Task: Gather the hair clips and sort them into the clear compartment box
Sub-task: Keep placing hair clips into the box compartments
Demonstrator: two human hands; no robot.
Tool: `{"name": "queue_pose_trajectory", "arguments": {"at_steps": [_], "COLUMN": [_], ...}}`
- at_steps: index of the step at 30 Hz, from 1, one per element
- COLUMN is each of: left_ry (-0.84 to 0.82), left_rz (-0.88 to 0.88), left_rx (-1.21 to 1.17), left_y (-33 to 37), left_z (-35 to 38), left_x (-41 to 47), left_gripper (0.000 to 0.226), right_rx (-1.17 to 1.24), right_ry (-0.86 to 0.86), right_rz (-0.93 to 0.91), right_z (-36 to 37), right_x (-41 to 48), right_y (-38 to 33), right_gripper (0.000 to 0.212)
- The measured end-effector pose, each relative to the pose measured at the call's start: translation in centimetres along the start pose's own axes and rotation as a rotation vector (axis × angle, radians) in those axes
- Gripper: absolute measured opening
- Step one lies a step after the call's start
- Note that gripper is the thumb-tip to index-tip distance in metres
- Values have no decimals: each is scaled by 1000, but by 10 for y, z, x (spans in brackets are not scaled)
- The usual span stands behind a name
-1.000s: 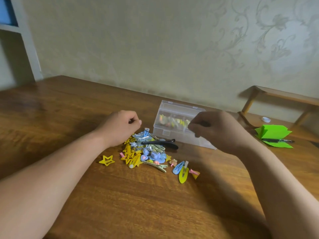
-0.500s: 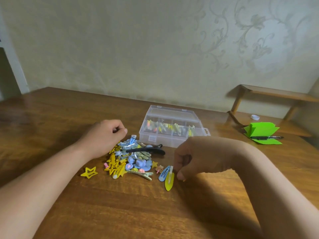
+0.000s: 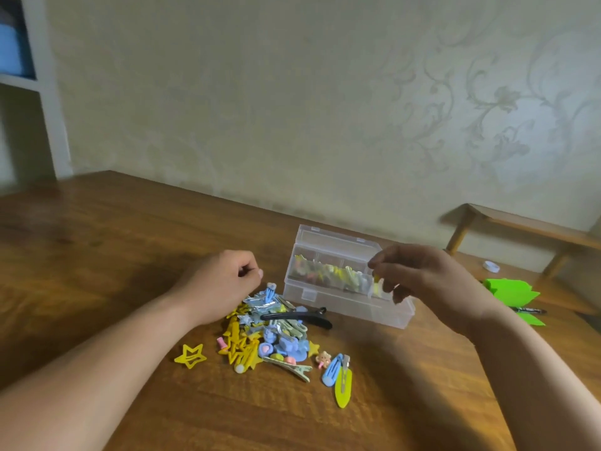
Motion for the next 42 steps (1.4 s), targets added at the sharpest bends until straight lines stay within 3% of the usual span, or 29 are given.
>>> {"name": "queue_pose_trajectory", "arguments": {"at_steps": [5,9,13,16,25,28,34,42], "left_ry": [-17,-26,-26,-30,-21,-28,-8,5], "left_rz": [13,17,17,23,3,-5,-38,-40], "left_rx": [-11,-30,-31,-32,-19,-4,12,7], "left_y": [1,0,0,1,2,6,6,5], "left_z": [0,-1,-1,0,-1,-1,-4,-4], "left_x": [0,-1,-3,-2,-3,-4,-5,-4], "left_gripper": [27,28,29,28,27,25,22,22], "right_rx": [-309,-582,-676,-696,-396,-323,-440,-601], "right_ry": [176,103,-25,-30,299,163,-304,-484], "right_rz": [102,189,244,258,-8,-81,-6,84], "right_z": [-8,5,22,26,21,38,65,87], "right_x": [48,90,107,105,29,6,-3,-9], "right_y": [-5,4,11,9,-22,-27,-21,-22], "right_gripper": [10,10,14,18,15,14,4,22]}}
Point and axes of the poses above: each hand's wrist, its own x-axis towards the middle knuckle, its own z-axis out of the palm, y = z × x, the point moved 5 cm from there along x, towards the middle knuckle, and after that the axes turned 9 degrees about -y, right-handed, at the moved point
